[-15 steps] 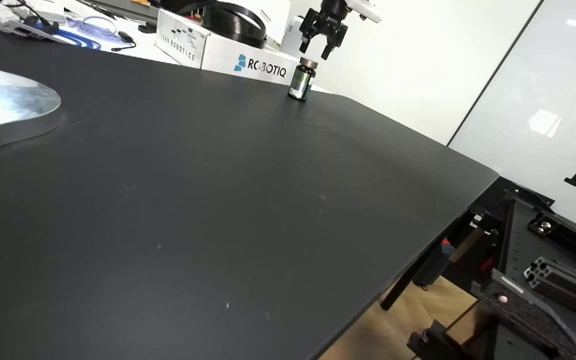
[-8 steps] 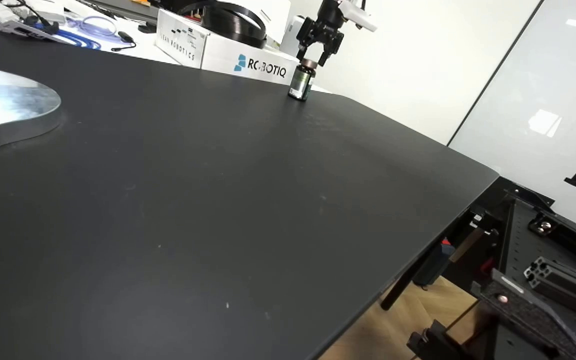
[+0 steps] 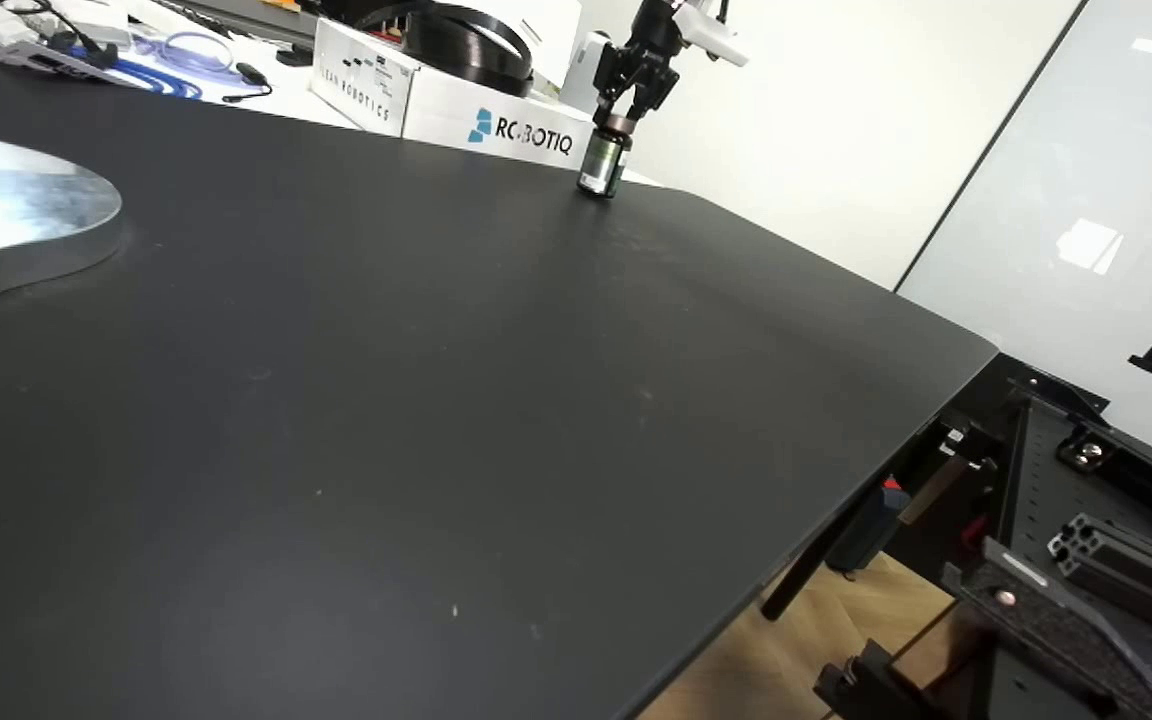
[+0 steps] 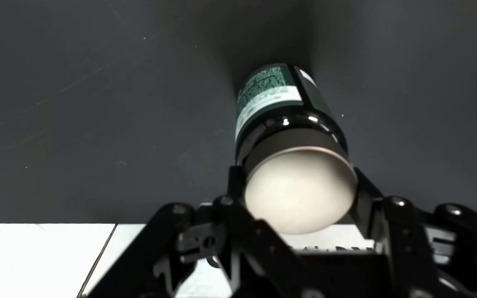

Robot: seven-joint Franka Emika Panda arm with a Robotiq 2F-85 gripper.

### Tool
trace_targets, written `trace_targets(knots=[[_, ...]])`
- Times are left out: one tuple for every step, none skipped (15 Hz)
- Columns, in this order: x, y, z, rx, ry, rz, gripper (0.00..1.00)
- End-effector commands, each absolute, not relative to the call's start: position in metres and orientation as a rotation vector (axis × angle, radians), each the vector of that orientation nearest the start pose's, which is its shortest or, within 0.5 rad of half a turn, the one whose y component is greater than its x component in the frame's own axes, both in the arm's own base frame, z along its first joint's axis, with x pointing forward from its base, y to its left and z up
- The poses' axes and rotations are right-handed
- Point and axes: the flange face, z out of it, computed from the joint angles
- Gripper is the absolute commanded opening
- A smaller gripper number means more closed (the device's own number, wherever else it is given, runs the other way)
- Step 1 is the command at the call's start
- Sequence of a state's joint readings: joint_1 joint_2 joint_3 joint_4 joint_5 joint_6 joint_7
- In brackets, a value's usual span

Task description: Move the bottle to the front of the table

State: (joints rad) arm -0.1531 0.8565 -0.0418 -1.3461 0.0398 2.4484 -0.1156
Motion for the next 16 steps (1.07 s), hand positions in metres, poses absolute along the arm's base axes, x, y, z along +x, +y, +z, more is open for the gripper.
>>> trace_targets(knots=[[0.741,-0.140,0.277,-3.160,0.131,-0.359,0.36],[0.736,-0.140,0.292,-3.158,0.119,-0.352,0.36],[0.732,-0.140,0.304,-3.166,0.119,-0.350,0.36],[0.723,-0.140,0.318,-3.166,0.122,-0.337,0.36],[0.713,-0.140,0.329,-3.169,0.116,-0.331,0.36],[0.701,-0.142,0.341,-3.179,0.107,-0.339,0.36],[0.689,-0.144,0.351,-3.186,0.099,-0.343,0.36],[0.677,-0.150,0.359,-3.202,0.096,-0.342,0.36],[0.664,-0.156,0.365,-3.212,0.097,-0.334,0.36],[0.649,-0.164,0.369,-3.228,0.111,-0.320,0.36],[0.634,-0.172,0.373,-3.241,0.128,-0.307,0.36],[0.617,-0.181,0.376,-3.256,0.144,-0.293,0.36],[0.600,-0.190,0.378,-3.265,0.169,-0.282,0.36],[0.583,-0.199,0.379,-3.276,0.193,-0.271,0.36],[0.563,-0.210,0.380,-3.286,0.226,-0.251,0.36],[0.543,-0.221,0.378,-3.292,0.258,-0.219,0.36]])
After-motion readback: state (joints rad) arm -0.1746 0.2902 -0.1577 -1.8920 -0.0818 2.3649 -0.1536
